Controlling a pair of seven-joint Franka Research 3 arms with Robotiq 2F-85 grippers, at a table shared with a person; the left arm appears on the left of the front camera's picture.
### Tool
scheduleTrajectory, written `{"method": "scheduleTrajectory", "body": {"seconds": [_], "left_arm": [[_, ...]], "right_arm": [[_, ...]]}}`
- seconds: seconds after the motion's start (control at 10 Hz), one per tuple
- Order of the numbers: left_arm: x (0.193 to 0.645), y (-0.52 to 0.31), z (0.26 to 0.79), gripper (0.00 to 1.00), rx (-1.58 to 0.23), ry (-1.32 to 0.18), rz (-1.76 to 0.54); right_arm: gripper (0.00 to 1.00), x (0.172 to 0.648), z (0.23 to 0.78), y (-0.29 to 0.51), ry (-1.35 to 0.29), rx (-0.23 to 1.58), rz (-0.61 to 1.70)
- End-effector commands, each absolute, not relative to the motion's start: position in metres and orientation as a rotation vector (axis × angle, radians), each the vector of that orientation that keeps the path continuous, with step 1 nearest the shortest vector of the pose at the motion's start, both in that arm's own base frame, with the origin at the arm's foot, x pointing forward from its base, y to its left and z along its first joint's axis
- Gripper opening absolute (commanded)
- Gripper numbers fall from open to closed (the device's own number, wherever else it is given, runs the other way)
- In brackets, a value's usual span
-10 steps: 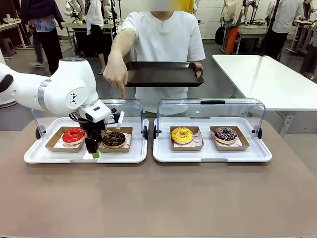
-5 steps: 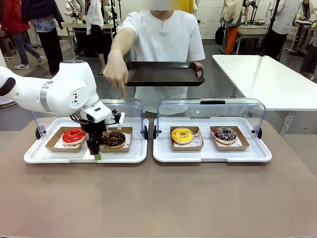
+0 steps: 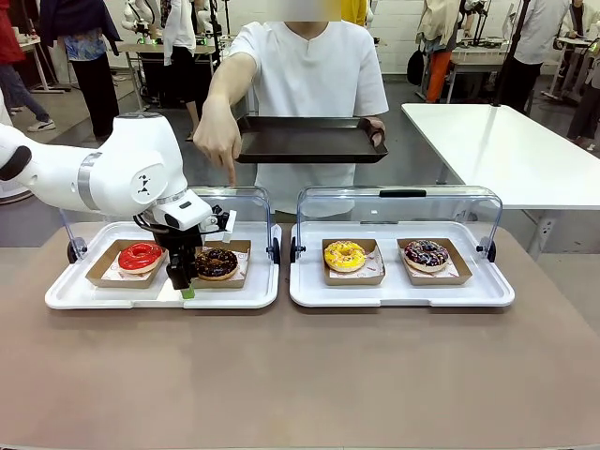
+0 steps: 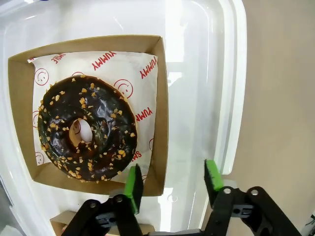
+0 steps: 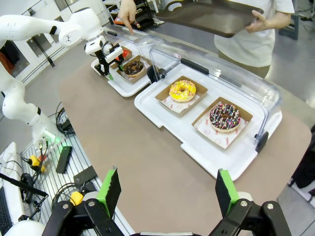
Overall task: Provide the desired donut to the person.
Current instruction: Pick up and lift the Paper togo box containing the Donut pointed at by the person.
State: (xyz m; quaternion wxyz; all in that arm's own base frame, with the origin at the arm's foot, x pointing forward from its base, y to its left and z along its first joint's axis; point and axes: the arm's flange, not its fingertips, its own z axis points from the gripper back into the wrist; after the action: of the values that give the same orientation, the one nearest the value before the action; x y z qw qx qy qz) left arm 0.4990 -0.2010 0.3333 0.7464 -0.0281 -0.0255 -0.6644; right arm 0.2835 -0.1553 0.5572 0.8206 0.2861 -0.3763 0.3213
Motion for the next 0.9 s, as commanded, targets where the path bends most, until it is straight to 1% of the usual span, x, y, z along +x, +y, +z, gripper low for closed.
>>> {"method": "scheduleTrajectory", "body": {"seconds": [0.0,0.1,0.2,0.3,0.8], "left_arm": [[0.5035,-0.2006,0.3326,0.00,-0.060,-0.067,-1.451],[0.5040,-0.2006,0.3322,0.00,-0.061,-0.066,-1.448],[0.5037,-0.2007,0.3324,0.10,-0.060,-0.066,-1.448],[0.5037,-0.2004,0.3327,0.01,-0.061,-0.067,-1.449],[0.5032,-0.1993,0.3327,0.00,-0.061,-0.067,-1.462]], "right_arm": [[1.00,0.2829,0.5559,-0.1548,-0.801,0.609,0.683],[1.00,0.2829,0.5559,-0.1548,-0.801,0.609,0.683],[1.00,0.2829,0.5559,-0.1548,-0.801,0.609,0.683],[1.00,0.2829,0.5559,-0.1548,-0.801,0.609,0.683],[1.00,0.2829,0.5559,-0.1548,-0.801,0.609,0.683]]}}
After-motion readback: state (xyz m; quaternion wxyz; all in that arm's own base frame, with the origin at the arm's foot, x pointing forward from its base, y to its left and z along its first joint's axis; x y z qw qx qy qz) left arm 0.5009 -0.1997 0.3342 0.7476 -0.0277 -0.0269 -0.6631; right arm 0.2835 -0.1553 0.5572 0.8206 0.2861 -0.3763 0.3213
